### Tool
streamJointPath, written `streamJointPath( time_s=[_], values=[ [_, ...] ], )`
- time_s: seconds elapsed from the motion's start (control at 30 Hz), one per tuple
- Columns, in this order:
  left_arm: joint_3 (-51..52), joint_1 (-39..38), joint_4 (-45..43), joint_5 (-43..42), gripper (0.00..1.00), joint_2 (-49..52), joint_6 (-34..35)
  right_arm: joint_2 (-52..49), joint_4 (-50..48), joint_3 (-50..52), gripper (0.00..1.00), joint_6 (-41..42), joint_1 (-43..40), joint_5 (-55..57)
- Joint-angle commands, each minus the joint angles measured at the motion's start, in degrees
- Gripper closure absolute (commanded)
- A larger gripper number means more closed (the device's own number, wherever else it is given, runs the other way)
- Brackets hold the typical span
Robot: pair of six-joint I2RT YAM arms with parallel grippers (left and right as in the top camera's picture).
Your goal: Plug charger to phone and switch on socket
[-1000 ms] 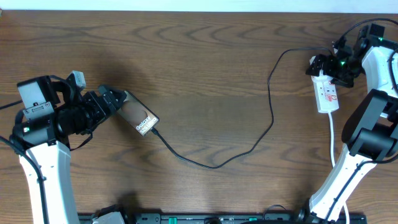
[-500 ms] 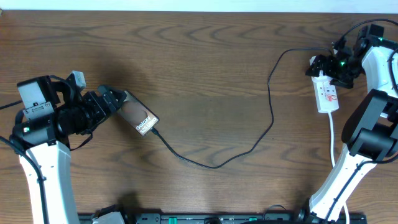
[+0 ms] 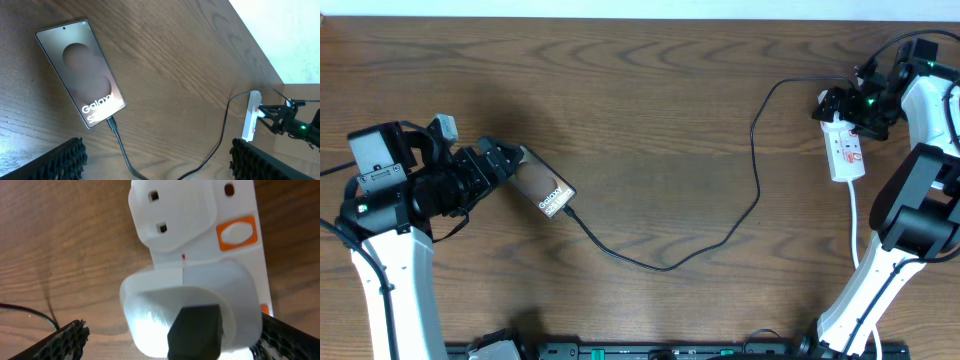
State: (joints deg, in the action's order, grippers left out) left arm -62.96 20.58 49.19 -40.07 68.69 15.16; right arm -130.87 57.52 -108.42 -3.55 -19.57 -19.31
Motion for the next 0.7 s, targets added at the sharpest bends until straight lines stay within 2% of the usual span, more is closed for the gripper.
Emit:
streamJointPath(
  time_s=[0.0, 0.67],
  values=[
    [0.28, 0.24, 0.26, 0.70, 0.09, -0.11, -0.57, -0.66, 0.04, 2.38, 0.02, 0.35, 2.43, -5.95],
    [0.28, 0.24, 0.26, 0.70, 0.09, -0.11, -0.57, -0.66, 0.94, 2.49, 0.02, 1.40, 3.56, -6.84]
  ],
)
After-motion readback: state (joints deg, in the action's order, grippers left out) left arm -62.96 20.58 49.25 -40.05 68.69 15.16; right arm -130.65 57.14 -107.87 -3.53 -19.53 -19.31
